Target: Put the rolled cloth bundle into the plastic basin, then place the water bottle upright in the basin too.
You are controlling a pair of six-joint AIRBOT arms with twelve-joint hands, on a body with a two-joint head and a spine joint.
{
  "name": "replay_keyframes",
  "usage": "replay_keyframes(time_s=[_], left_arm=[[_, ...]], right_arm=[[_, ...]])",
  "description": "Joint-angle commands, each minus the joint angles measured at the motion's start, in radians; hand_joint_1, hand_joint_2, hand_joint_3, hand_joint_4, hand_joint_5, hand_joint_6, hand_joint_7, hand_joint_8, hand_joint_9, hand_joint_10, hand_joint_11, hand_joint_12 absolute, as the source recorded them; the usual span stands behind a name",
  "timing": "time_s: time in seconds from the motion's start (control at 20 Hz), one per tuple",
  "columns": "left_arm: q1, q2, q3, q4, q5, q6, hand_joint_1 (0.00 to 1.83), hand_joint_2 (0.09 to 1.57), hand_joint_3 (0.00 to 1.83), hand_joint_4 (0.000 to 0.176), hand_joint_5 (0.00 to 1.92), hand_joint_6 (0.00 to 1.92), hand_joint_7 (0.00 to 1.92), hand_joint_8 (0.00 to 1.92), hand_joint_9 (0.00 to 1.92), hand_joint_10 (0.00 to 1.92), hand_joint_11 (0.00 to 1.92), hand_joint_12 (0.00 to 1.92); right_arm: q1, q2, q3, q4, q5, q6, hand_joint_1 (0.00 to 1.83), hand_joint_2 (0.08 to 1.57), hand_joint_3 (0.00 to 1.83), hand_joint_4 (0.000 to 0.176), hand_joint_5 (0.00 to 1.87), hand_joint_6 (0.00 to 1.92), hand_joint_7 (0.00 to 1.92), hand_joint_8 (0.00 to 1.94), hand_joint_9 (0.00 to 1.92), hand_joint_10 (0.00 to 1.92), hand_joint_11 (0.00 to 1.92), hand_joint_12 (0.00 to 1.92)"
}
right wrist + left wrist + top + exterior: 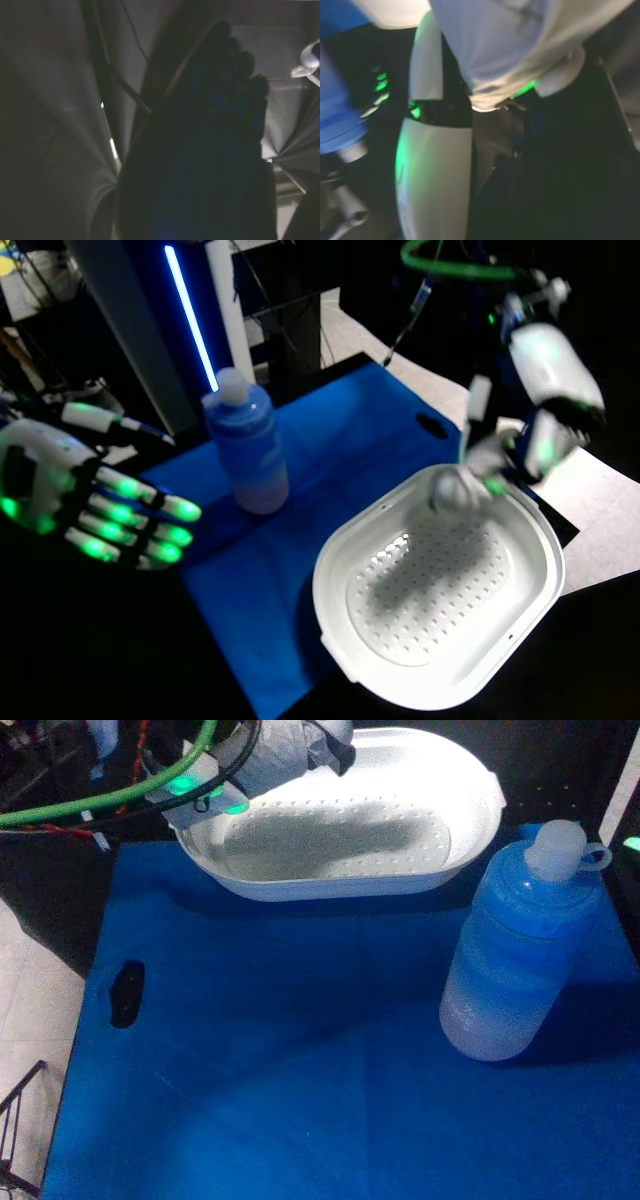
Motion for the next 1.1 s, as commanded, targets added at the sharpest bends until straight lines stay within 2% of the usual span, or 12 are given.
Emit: replay_keyframes(time_s=[0.0,0.15,0.3,0.45,0.55,0.65,0.8,0.85,0.9,0.95,1.0,1.05], left_arm=[[-0.009,-0.019,0.02,-0.029,-0.105,-0.004,1.72,1.16,0.0,0.176,0.71,1.92,0.94,1.92,1.22,1.92,1.38,1.92],[-0.002,-0.069,0.065,-0.054,-0.087,-0.005,1.72,1.15,0.0,0.176,0.68,1.92,0.9,1.92,1.16,1.92,1.33,1.92],[0.016,-0.105,0.095,-0.088,-0.087,-0.009,1.73,1.14,0.0,0.176,0.75,1.92,0.94,1.92,1.19,1.92,1.36,1.92],[0.025,-0.127,0.114,-0.083,-0.067,-0.017,1.75,1.14,0.0,0.176,0.8,1.92,0.95,1.92,1.16,1.92,1.36,1.92],[0.039,-0.128,0.117,-0.084,-0.056,-0.017,1.71,1.13,0.0,0.176,0.8,1.92,0.97,1.92,1.21,1.92,1.39,1.92],[0.05,-0.129,0.12,-0.088,-0.046,-0.019,1.52,1.11,0.0,0.176,0.79,1.92,0.99,1.92,1.21,1.92,1.36,1.92],[0.062,-0.135,0.127,-0.089,-0.037,-0.022,1.16,1.07,0.0,0.092,0.72,1.75,0.83,1.92,1.06,1.92,1.22,1.92],[0.064,-0.137,0.128,-0.089,-0.037,-0.024,1.05,1.04,0.0,0.046,0.73,1.41,0.73,1.8,0.93,1.92,1.12,1.92],[0.065,-0.137,0.129,-0.089,-0.037,-0.026,0.99,1.13,0.01,0.17,0.9,1.12,0.66,1.67,0.82,1.91,1.03,1.92],[0.066,-0.137,0.13,-0.089,-0.037,-0.026,0.98,1.14,0.0,0.176,0.89,1.11,0.62,1.5,0.74,1.77,0.92,1.92],[0.067,-0.138,0.133,-0.089,-0.036,-0.027,0.87,1.02,0.0,0.023,0.85,0.37,0.61,1.27,0.67,1.59,0.77,1.92],[0.067,-0.14,0.138,-0.089,-0.035,-0.029,0.84,1.01,0.0,0.025,0.92,0.13,0.62,1.13,0.65,1.5,0.72,1.88]], right_arm=[[0.006,0.0,0.008,0.011,0.121,0.005,0.54,1.23,0.0,0.061,0.09,0.0,0.16,0.0,0.18,0.0,0.0,0.64],[0.007,-0.006,0.012,0.01,0.121,0.005,0.56,1.24,0.0,0.062,0.07,0.0,0.17,0.0,0.18,0.0,0.0,0.59],[0.007,-0.007,0.015,0.01,0.121,0.005,0.53,1.21,0.0,0.046,0.08,0.0,0.14,0.0,0.16,0.0,0.0,0.65],[0.007,-0.008,0.016,0.01,0.121,0.005,0.53,1.21,0.0,0.046,0.08,0.0,0.13,0.0,0.15,0.0,0.0,0.65],[0.008,-0.009,0.016,0.01,0.121,0.005,0.56,1.22,0.0,0.044,0.08,0.0,0.13,0.0,0.15,0.0,0.0,0.62],[0.008,-0.009,0.016,0.01,0.121,0.005,0.55,1.22,0.0,0.044,0.08,0.0,0.15,0.0,0.16,0.0,0.0,0.62],[0.008,-0.009,0.016,0.01,0.121,0.005,0.53,1.21,0.0,0.048,0.09,0.0,0.15,0.0,0.17,0.0,0.0,0.59],[0.008,-0.009,0.016,0.01,0.121,0.005,0.54,1.22,0.0,0.044,0.09,0.0,0.16,0.0,0.17,0.0,0.0,0.59],[0.008,-0.009,0.016,0.01,0.121,0.005,0.55,1.23,0.0,0.043,0.1,0.0,0.17,0.0,0.18,0.01,0.0,0.59],[0.008,-0.01,0.016,0.01,0.121,0.005,0.57,1.24,0.01,0.049,0.1,0.0,0.17,0.0,0.17,0.0,0.0,0.58],[0.008,-0.01,0.016,0.011,0.121,0.005,0.57,1.24,0.01,0.046,0.1,0.0,0.17,0.0,0.18,0.0,0.0,0.58],[0.008,-0.01,0.016,0.011,0.121,0.006,0.57,1.24,0.0,0.045,0.1,0.0,0.17,0.0,0.18,0.0,0.0,0.59]])
